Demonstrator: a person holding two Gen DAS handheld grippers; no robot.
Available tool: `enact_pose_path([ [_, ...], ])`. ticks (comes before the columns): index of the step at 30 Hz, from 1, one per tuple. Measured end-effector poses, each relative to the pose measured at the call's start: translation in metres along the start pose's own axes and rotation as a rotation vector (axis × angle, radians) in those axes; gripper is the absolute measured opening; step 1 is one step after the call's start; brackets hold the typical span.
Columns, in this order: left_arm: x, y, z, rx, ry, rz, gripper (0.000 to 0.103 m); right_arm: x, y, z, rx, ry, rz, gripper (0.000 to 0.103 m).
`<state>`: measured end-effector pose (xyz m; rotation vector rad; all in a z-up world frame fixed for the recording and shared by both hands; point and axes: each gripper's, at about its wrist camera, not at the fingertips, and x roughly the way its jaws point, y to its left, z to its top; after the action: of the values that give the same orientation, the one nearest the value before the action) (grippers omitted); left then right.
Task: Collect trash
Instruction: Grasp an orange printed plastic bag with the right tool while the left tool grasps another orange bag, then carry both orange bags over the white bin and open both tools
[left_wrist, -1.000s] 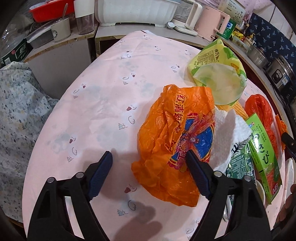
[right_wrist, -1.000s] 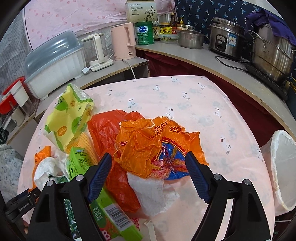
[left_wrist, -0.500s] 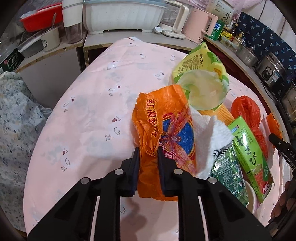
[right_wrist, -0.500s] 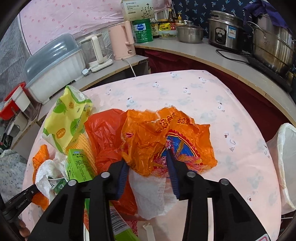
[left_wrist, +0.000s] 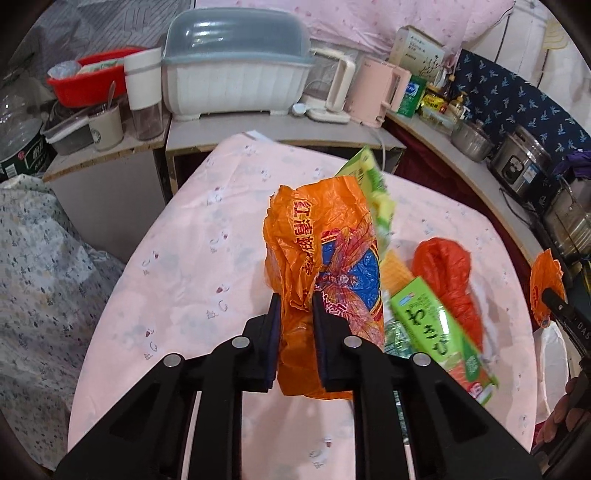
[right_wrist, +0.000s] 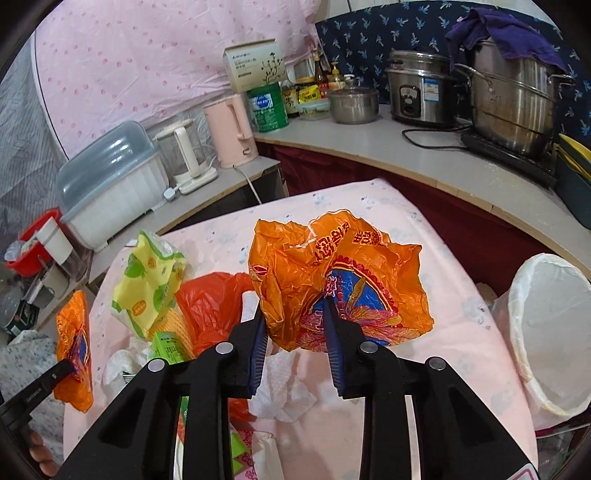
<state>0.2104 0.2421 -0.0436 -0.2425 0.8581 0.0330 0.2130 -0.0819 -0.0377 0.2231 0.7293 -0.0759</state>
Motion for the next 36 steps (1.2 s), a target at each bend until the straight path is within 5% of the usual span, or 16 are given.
enact_pose_path([
  [15,-0.055,-0.113,0.004,0.139,-0.079,-0.147,0.016,-0.064,-0.067,0.005,0.09,-0.096,-0.024,0.027],
  [36,-0.074,-0.354,-0.079,0.502,-0.011,-0.43,0.016,-0.122,-0.247,-0.03,0.343,-0.147,-0.169,0.027],
])
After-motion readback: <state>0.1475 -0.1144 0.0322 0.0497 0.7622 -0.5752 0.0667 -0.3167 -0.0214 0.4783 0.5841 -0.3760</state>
